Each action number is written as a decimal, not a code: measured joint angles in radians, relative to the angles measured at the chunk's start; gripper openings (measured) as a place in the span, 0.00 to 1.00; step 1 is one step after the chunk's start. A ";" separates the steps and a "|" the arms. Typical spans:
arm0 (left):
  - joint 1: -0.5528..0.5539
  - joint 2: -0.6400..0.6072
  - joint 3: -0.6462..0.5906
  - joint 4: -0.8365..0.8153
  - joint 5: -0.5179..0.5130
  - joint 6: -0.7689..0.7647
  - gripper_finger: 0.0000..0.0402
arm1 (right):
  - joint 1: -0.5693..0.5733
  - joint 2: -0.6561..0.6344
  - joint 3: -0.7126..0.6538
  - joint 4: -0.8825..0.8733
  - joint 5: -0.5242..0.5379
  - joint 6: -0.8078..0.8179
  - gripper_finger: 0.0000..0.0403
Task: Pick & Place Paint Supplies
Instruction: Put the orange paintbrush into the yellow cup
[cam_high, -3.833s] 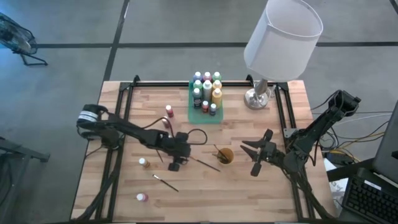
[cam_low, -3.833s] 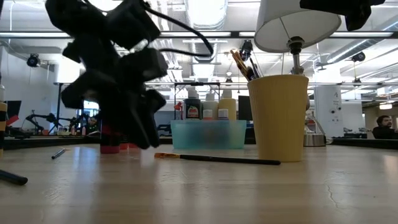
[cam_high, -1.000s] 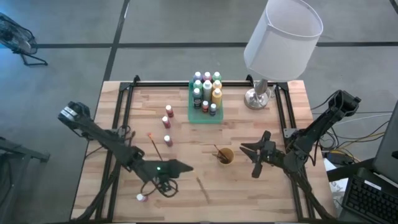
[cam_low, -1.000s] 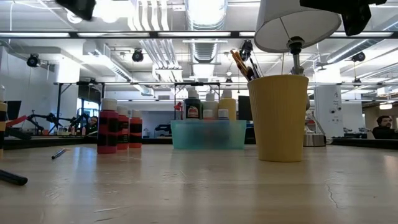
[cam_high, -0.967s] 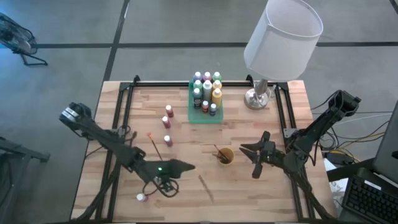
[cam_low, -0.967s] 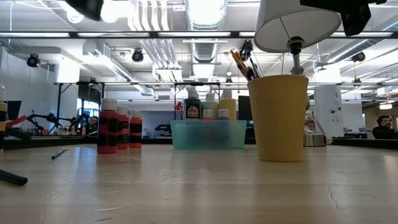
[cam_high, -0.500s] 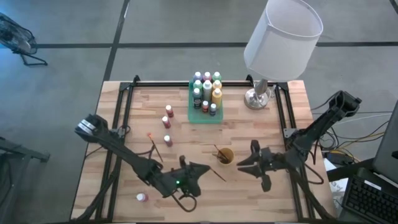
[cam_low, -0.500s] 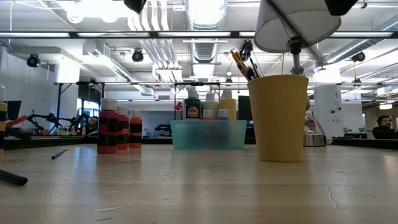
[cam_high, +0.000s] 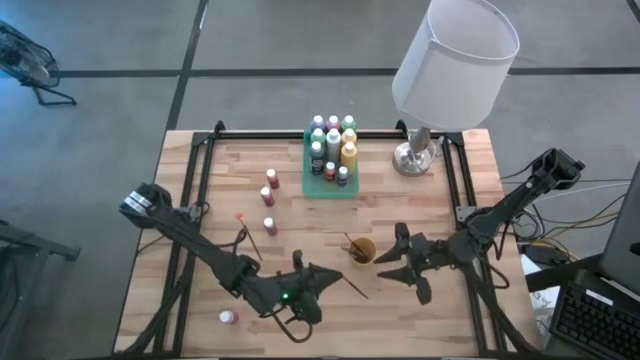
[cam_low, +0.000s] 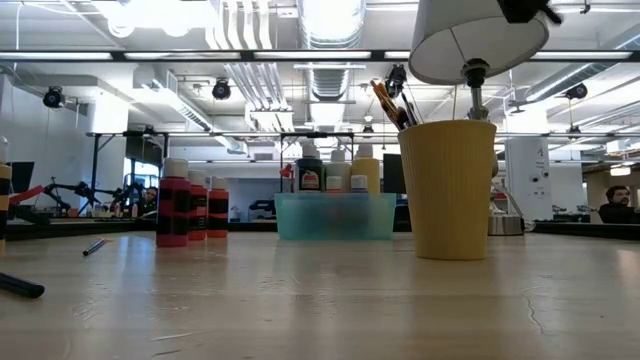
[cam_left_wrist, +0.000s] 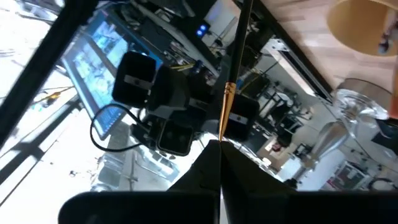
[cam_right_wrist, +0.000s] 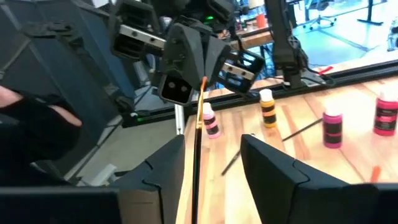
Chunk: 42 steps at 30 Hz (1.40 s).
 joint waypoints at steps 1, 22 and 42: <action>0.001 0.000 0.000 0.004 0.011 0.001 0.00 | -0.002 0.000 0.009 -0.008 -0.011 -0.004 0.38; 0.024 0.000 0.000 0.050 0.065 0.042 0.00 | -0.064 0.237 0.307 -0.231 -0.080 -0.077 0.43; 0.024 0.000 0.000 0.050 0.065 0.046 0.00 | -0.095 0.299 0.385 -0.277 -0.079 -0.107 0.33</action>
